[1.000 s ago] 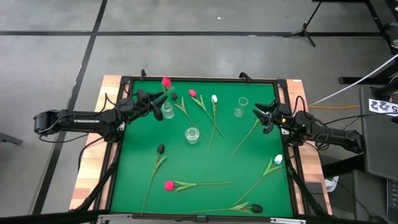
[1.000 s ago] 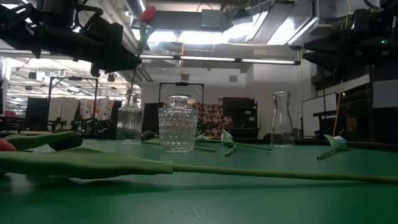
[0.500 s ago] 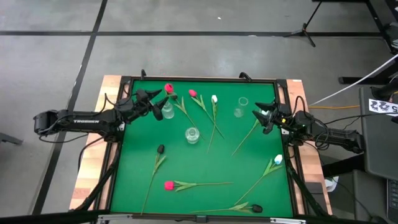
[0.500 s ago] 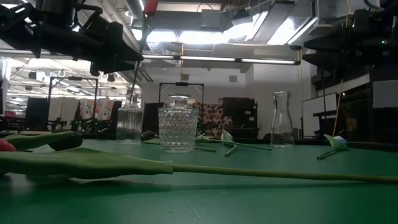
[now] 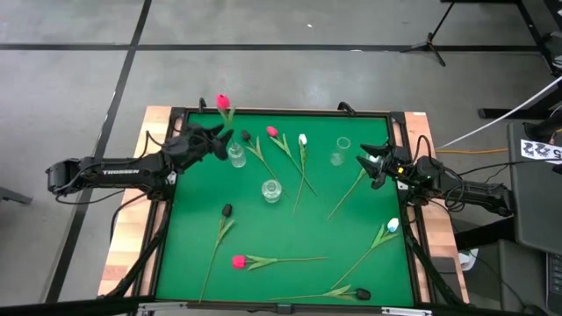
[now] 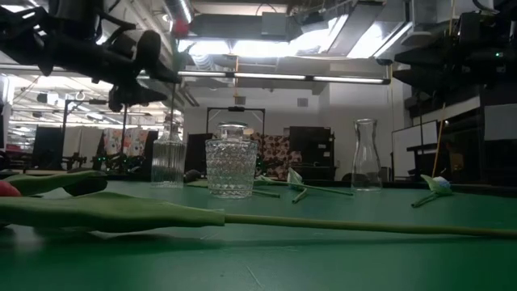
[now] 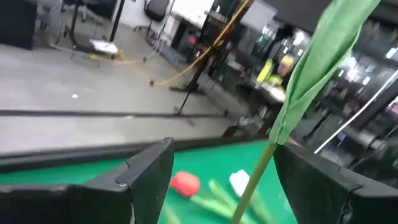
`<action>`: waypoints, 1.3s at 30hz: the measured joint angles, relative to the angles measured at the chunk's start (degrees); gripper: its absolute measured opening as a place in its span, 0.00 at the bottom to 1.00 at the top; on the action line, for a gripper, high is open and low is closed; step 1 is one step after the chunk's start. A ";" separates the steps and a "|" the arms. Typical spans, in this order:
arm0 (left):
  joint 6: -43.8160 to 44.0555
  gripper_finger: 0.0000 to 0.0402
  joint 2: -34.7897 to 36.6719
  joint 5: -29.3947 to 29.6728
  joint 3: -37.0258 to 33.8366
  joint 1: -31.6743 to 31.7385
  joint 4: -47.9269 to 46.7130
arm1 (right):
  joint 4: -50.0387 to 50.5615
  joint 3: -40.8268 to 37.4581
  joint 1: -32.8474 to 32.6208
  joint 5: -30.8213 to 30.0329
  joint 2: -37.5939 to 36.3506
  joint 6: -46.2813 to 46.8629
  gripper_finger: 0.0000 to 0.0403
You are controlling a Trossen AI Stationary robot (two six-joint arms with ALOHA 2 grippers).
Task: Sort flowers into vase by color
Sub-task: Put the middle pink tulip into the top left transparent vase, then put the top pink tulip into the top left transparent vase
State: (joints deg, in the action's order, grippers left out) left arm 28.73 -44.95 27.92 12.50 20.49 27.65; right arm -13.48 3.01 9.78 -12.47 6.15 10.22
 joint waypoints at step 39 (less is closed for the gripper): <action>11.23 0.67 11.28 -3.76 0.01 -0.79 -9.12 | 39.54 62.43 3.89 5.03 75.58 -19.38 0.60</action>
State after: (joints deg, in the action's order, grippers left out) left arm 39.96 -33.67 24.16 12.51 19.70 18.53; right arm 26.06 65.44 13.67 -7.44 81.73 -9.16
